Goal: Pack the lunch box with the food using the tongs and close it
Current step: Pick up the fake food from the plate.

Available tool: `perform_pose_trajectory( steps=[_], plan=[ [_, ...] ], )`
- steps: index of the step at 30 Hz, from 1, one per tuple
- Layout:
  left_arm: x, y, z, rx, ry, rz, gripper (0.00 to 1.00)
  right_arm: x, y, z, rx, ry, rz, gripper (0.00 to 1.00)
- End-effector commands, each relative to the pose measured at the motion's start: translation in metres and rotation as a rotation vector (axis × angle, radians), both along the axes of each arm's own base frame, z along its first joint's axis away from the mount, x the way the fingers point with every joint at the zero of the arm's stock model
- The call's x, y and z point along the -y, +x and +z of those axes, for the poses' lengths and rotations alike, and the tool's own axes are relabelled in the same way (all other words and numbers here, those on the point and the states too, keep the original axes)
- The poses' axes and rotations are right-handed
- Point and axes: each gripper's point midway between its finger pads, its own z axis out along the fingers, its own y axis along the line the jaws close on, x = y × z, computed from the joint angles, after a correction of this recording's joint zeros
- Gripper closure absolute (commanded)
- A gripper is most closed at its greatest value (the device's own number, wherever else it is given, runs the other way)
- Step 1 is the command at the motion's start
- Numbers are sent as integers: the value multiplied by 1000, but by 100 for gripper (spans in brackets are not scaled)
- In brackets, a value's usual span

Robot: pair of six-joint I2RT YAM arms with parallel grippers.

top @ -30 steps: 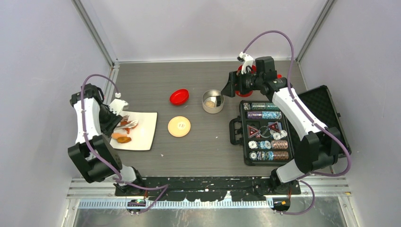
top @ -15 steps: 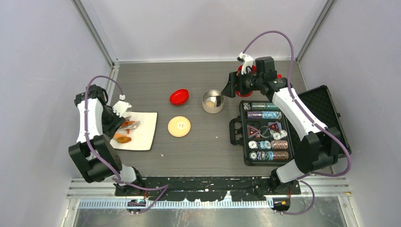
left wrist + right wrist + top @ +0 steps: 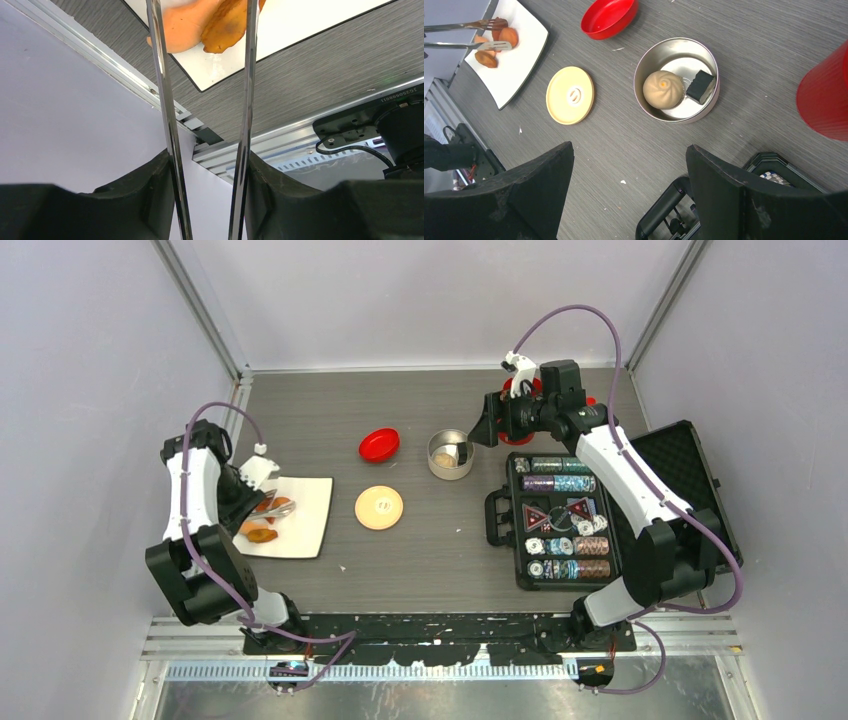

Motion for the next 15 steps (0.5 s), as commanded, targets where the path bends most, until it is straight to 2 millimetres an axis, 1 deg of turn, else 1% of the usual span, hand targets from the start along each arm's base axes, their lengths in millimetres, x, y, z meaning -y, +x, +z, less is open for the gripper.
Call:
perform_pose_trajectory(
  steps=[1,7,15],
  plan=[
    [-5,2,8,15,33,-41,52,2,2,23,76,6,-3,13],
    [0,7,3,12,11,-15,54,1,4,23,76,6,-4,13],
    [2,8,2,9,32,-45,55,1,6,24,76,5,-4,13]
  ],
)
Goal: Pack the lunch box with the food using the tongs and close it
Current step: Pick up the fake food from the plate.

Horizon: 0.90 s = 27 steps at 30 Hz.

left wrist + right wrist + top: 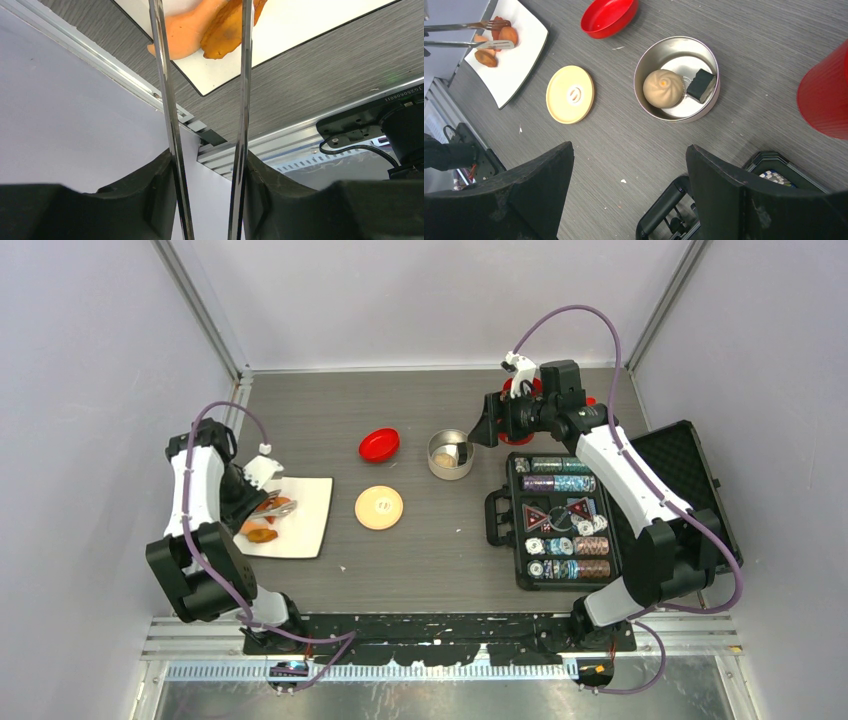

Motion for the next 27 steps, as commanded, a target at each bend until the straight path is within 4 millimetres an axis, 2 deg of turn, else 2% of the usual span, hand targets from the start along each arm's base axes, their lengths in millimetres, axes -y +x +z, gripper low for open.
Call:
perform_pose_trajectory(
  steps=[1,8,17,27],
  plan=[
    [0,5,5,23,24,-13,56,1,6,25,81,7,-4,13],
    [6,8,15,58,10,-17,63,0,8,27,83,7,-4,13],
    [36,10,31,104,-89,-11,69,0,8,27,81,12,-8,13],
    [60,25,52,170,-158,4,74,-1,13,36,112,13,-6,13]
  ],
)
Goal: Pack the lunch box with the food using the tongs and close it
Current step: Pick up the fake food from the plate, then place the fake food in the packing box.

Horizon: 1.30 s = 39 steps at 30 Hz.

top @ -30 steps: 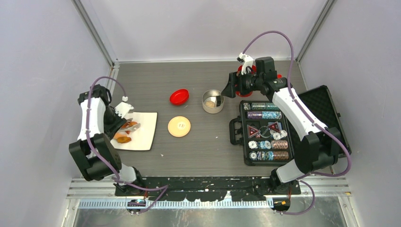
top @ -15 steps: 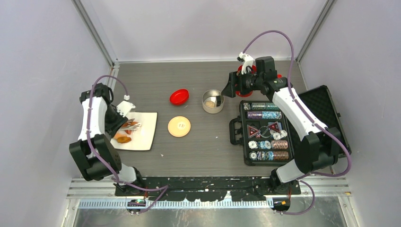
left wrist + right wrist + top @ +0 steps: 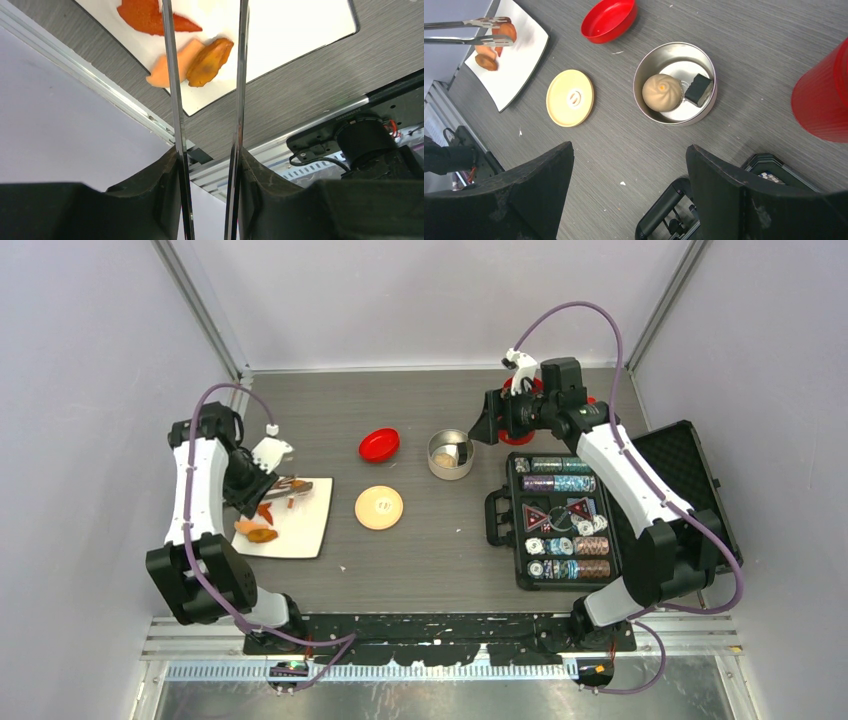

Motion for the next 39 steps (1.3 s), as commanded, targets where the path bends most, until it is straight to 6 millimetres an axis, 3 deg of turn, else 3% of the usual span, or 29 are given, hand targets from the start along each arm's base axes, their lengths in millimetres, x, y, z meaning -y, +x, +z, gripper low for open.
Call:
perform_pose_trajectory(
  steps=[1,12,16,23,30,31,34,39],
  plan=[
    [25,11,27,95,-59,1,74,-1,11,33,105,17,2,13],
    [93,74,62,239,-171,-28,74,6,17,75,193,64,-39,13],
    [141,107,76,307,-222,-95,74,19,24,92,219,105,-101,13],
    [224,152,102,425,-292,-253,73,61,41,110,251,168,-281,12],
    [303,179,115,488,-393,-349,73,106,50,133,289,255,-468,10],
    [313,184,119,504,-409,-358,73,120,52,135,293,261,-509,10],
    [345,194,132,548,-465,-378,73,139,54,135,283,281,-580,9],
    [392,209,137,597,-513,-438,73,166,61,125,236,310,-689,9]
  ],
)
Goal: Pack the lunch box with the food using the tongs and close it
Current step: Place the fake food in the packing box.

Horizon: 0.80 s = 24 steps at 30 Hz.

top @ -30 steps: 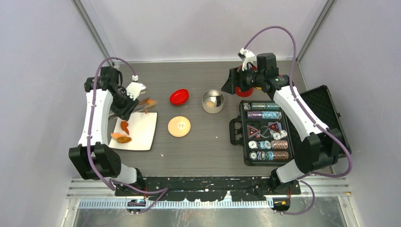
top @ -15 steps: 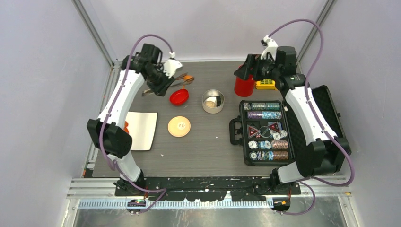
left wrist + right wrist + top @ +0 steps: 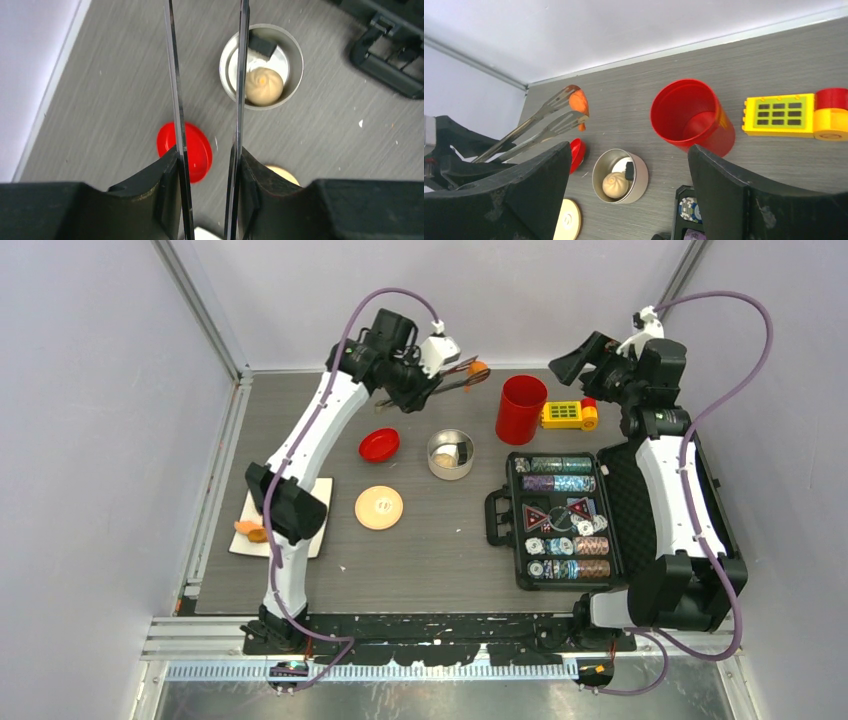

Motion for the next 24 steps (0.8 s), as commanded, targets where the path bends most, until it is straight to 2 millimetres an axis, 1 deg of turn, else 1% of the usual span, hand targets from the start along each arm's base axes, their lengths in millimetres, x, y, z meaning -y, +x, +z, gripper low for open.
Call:
perform_pose_trajectory(
  steps=[1,4,9,11,13,18,24],
  plan=[
    [47,16,34,125,-123,-49,73,23,4,14,28,72,-104,9],
    [70,22,32,170,-136,-79,72,32,8,10,5,109,-117,9],
    [107,27,32,226,-184,-111,72,36,9,6,-8,120,-119,9],
    [118,29,31,240,-194,-121,72,38,10,5,-10,122,-122,9],
    [127,33,25,245,-200,-121,71,39,9,5,-11,125,-120,9],
    [137,42,14,247,-210,-111,70,47,7,4,-14,127,-134,9],
    [138,48,-6,234,-176,-107,69,47,4,2,-20,130,-117,9]
  ],
)
